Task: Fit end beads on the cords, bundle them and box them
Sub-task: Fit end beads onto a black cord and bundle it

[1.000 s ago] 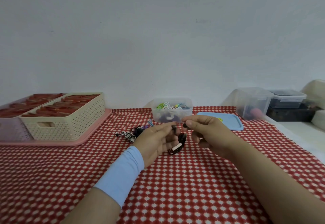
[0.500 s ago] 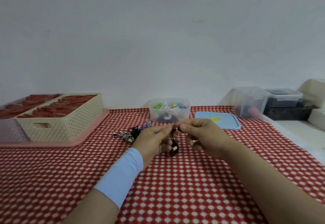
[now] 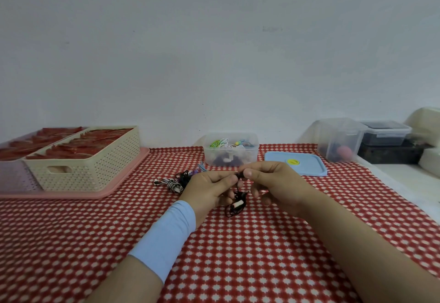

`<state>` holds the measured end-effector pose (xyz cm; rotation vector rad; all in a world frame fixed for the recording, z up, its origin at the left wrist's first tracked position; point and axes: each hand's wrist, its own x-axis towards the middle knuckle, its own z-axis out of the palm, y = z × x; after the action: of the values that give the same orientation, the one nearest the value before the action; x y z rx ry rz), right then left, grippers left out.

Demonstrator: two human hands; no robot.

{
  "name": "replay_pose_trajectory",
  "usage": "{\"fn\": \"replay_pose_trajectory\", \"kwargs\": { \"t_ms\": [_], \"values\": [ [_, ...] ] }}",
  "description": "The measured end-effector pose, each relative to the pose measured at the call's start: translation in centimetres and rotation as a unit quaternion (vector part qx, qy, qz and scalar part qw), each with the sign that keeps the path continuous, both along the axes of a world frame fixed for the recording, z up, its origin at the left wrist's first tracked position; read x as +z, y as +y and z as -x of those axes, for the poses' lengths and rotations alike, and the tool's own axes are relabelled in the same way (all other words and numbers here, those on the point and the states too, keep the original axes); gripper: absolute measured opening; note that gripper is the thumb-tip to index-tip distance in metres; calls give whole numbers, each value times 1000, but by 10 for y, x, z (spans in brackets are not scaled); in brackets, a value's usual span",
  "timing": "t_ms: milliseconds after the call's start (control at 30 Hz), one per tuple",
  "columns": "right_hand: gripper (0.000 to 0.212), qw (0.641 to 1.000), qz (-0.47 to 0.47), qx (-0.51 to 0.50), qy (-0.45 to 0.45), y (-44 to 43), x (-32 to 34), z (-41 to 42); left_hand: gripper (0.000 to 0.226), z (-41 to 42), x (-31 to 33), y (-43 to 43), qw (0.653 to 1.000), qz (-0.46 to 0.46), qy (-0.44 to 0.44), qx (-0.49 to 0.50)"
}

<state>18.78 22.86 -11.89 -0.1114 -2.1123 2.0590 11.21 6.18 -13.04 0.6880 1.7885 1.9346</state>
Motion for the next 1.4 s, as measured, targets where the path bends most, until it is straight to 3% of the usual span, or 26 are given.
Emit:
{"fn": "replay_pose_trajectory", "kwargs": {
  "t_ms": [367,600,833,1133,1233,1400],
  "values": [
    [27,995,69,64,-24,-1,2,-2,18,-3,2,0,999,-33,-23,-22],
    [29,995,59,65,-44,2,4,-2,16,-6,6,0,999,-20,-21,-29],
    [24,996,60,59,-20,0,7,-2,17,-8,10,3,993,-72,-82,-49],
    [13,998,-4,18,-55,0,11,-4,19,-8,7,3,1000,-14,-23,-11],
    [14,1000,10,-11,-26,1,10,-4,17,-8,7,5,999,-18,-38,-16],
    [11,996,-83,-34,22,-2,11,-6,18,-5,5,5,998,-5,-68,-12]
  ]
}}
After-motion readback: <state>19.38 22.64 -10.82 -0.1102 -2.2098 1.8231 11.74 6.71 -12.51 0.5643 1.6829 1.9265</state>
